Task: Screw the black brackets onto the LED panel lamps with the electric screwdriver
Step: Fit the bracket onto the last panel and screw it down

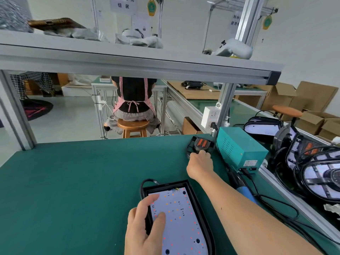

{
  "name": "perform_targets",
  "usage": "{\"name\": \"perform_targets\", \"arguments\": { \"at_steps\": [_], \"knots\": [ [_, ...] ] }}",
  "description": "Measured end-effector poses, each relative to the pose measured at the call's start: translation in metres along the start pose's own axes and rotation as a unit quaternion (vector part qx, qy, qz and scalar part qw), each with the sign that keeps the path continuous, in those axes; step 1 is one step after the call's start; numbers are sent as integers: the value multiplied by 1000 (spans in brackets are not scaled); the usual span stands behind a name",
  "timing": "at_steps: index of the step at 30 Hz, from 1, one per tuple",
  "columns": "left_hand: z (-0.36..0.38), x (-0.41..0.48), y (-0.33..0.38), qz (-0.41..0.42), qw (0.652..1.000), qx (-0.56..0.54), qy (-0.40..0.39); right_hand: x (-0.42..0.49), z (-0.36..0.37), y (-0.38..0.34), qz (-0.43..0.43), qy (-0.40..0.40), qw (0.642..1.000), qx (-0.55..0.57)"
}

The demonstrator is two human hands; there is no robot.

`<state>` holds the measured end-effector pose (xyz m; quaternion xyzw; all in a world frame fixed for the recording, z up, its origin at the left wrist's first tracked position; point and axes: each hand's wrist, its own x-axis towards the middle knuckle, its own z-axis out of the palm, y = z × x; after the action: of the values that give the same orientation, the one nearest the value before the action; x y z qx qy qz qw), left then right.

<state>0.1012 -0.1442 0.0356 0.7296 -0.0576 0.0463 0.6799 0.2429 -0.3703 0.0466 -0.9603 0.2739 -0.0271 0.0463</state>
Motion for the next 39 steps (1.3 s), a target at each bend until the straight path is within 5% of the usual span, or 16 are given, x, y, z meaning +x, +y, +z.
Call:
{"name": "perform_targets", "arguments": {
  "at_steps": [11, 22, 26, 39],
  "knots": [
    [2, 1, -2, -11, 1000, -23, 7, -44, 14, 13, -157, 44, 979, 125],
    [0, 3, -7, -45, 998, -32, -10, -133, -29, 26, -184, 151, 908, 344],
    [-1, 2, -7, -50, 998, -40, -20, -189, -20, 32, -251, 181, 891, 332],
    [1, 1, 1, -60, 998, -34, 0, -257, -3, 31, -304, 210, 912, 177]
  ]
}}
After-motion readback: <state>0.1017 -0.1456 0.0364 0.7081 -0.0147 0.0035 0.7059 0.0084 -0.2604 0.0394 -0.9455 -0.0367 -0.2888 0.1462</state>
